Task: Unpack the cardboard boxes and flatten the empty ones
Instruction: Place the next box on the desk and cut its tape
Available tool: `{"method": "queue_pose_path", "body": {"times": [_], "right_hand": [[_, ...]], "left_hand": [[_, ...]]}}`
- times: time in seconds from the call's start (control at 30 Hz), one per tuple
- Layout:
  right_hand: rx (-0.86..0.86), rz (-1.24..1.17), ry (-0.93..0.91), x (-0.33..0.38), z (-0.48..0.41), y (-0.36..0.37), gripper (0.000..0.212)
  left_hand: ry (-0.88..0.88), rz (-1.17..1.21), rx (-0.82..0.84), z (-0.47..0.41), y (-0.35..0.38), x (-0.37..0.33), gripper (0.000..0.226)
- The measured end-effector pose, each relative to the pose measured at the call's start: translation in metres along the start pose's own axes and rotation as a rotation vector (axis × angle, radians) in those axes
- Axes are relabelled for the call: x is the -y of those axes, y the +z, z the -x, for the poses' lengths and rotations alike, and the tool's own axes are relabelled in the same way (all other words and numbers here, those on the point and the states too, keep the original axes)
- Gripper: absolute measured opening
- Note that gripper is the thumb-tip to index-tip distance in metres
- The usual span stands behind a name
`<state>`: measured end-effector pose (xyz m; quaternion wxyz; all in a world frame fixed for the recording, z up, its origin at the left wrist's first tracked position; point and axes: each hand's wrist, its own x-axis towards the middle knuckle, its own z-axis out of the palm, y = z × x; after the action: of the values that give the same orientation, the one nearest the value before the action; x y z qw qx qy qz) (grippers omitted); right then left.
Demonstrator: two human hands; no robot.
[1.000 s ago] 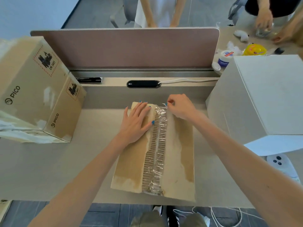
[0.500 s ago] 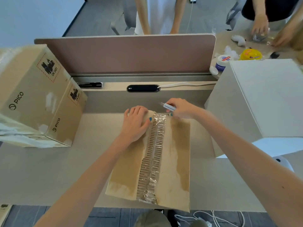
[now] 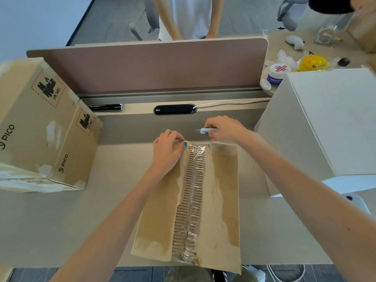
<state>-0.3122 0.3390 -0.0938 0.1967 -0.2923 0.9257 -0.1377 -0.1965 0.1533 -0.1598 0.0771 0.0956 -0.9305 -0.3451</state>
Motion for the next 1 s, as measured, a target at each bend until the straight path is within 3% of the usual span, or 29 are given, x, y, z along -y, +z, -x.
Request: {"method": "queue_pose_path", "body": {"times": [0.2,0.4,0.73,1.0], "right_hand": [[0.132,0.218,-0.064,-0.003,-0.012,-0.002,0.029],[0.198,0.160,-0.118,-0.005,-0.021,0.001,0.028],[0.101,0.240,-0.260,0.003,-0.025,0.004,0.020],[0.081,0.330,-0.361,-0.005,-0.015,0.000,0.029]], "left_hand": [[-0.092,0.046,0.026,-0.006,0.002,-0.003,0.013],[-0.071,-0.006,0.031,-0.005,0.003,-0.001,0.015],[-0.062,-0.034,0.016,-0.004,0.005,0.002,0.015],[-0.053,-0.031,0.011,-0.003,0.005,0.003,0.016]]}}
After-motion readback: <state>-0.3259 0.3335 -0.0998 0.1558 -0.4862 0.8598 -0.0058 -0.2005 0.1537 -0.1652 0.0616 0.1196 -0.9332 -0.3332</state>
